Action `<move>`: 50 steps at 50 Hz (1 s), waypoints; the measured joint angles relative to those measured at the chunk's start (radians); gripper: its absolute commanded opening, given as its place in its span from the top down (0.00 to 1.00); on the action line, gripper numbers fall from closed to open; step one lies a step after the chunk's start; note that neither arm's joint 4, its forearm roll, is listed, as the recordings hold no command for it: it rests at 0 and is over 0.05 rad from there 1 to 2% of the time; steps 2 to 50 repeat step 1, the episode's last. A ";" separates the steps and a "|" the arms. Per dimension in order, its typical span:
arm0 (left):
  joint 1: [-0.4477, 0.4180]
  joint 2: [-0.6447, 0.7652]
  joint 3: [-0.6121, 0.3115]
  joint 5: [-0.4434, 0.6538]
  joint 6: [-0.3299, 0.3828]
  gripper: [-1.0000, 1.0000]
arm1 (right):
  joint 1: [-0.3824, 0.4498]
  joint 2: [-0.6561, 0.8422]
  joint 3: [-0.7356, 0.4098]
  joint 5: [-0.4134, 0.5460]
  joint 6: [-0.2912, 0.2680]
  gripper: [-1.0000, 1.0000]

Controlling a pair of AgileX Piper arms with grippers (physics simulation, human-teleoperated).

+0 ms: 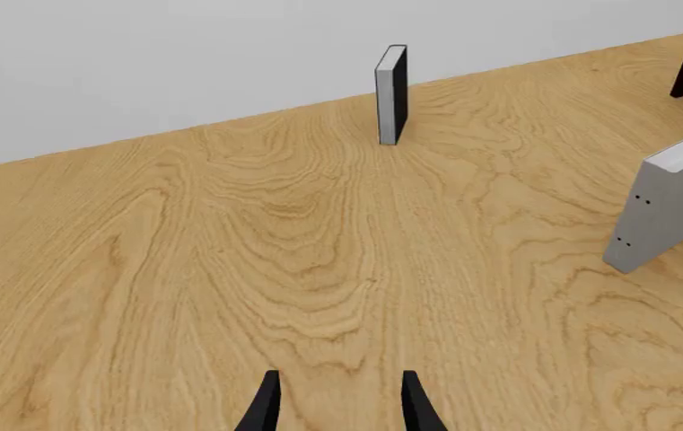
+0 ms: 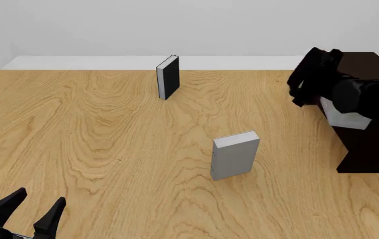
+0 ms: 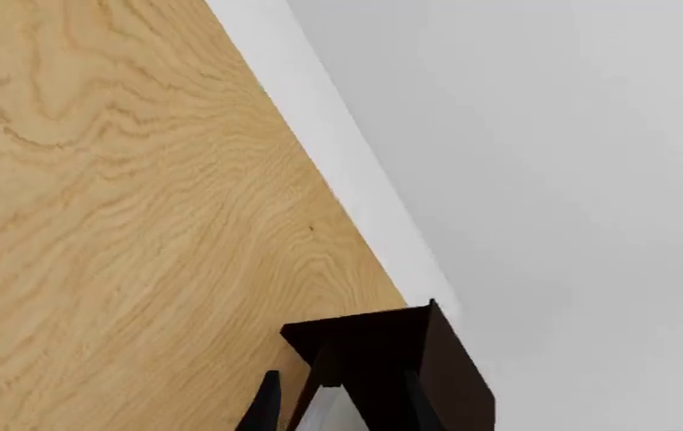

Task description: Pick up the book on the right and place it on the cabinet shelf.

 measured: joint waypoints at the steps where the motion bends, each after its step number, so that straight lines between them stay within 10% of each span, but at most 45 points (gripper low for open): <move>1: 0.000 -0.001 0.000 0.000 0.000 0.00 | 0.003 -0.007 -0.002 0.008 0.009 0.00; 50: 0.000 -0.001 0.000 0.000 0.000 0.00 | 0.003 -0.007 -0.002 0.008 0.009 0.00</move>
